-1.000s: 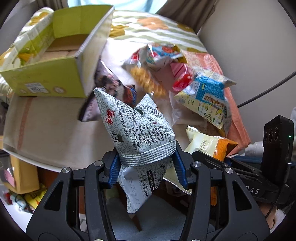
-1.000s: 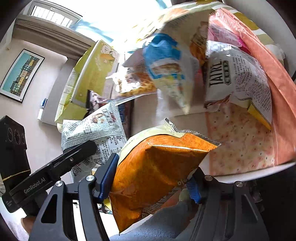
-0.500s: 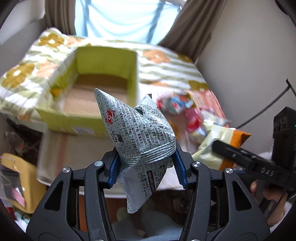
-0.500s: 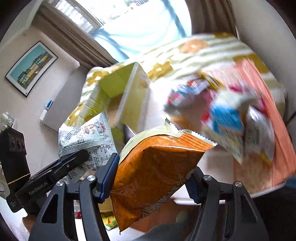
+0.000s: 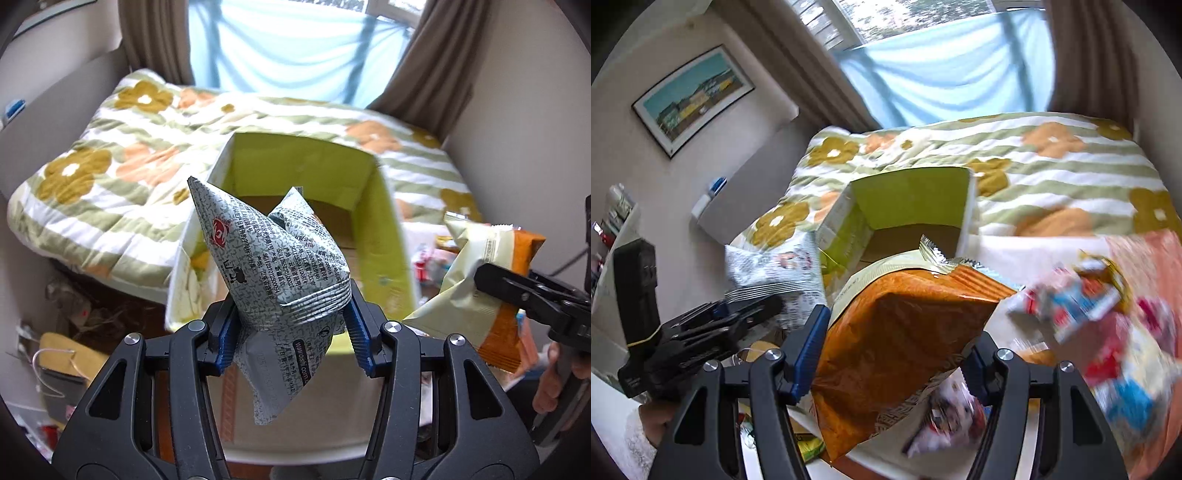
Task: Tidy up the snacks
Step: 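Carry both bags over the yellow-green box and open both tools to drop them, then withdraw both open tools from the box back toward the snacks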
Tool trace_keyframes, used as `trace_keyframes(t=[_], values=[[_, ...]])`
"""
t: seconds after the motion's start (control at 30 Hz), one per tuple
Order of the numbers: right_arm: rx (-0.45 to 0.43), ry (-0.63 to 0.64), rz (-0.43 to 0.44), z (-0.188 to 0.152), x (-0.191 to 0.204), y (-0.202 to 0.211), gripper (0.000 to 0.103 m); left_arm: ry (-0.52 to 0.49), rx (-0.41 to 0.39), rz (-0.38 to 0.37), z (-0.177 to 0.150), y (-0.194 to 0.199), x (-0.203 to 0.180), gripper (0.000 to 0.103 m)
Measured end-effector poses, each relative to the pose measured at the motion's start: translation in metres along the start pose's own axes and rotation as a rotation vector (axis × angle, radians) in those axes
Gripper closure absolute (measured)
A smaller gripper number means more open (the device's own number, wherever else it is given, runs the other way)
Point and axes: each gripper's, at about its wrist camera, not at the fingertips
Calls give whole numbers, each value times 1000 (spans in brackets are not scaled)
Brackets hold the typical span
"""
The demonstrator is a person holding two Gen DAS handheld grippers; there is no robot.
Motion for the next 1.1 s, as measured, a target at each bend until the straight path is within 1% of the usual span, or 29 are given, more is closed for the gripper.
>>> trace_keyframes(t=[0.07,0.17,0.37,0.43,0.47,0.5,0.53,0.57,0.6,0.73,0.87,0.9,1.1], values=[[26,33,8,8,2,-21,42,-3,30,28,4,-19,6,56],[71,78,2,14,3,-51,42,-12,91,44,7,-49,9,56],[167,85,28,16,-7,-101,42,4,174,69,2,-97,14,56],[198,81,34,14,-11,-112,42,9,195,62,-1,-105,16,53],[211,81,33,13,-13,-115,42,9,205,58,-2,-107,16,45],[219,80,30,12,-15,-117,42,9,210,58,-2,-109,16,30],[223,79,30,11,-16,-118,42,8,208,62,-3,-109,17,19],[226,77,28,11,-19,-119,42,6,201,76,-5,-107,17,1],[227,77,24,12,-19,-118,42,3,189,93,-5,-103,18,0],[218,91,7,14,-21,-114,42,11,166,122,-10,-83,25,0],[198,135,-17,16,-14,-108,42,-17,126,191,-11,-59,28,0],[196,143,-19,16,-13,-109,42,-17,119,199,-11,-55,29,0],[210,146,-14,11,-6,-113,42,14,107,176,-12,-45,37,0]])
Point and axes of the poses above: each gripper's, at about its wrist camera, not at the fingertips, and y roughly against the way its jaws point, x to its left, z to its top, and after that the axes turned 9 degrees about -x, right-handed
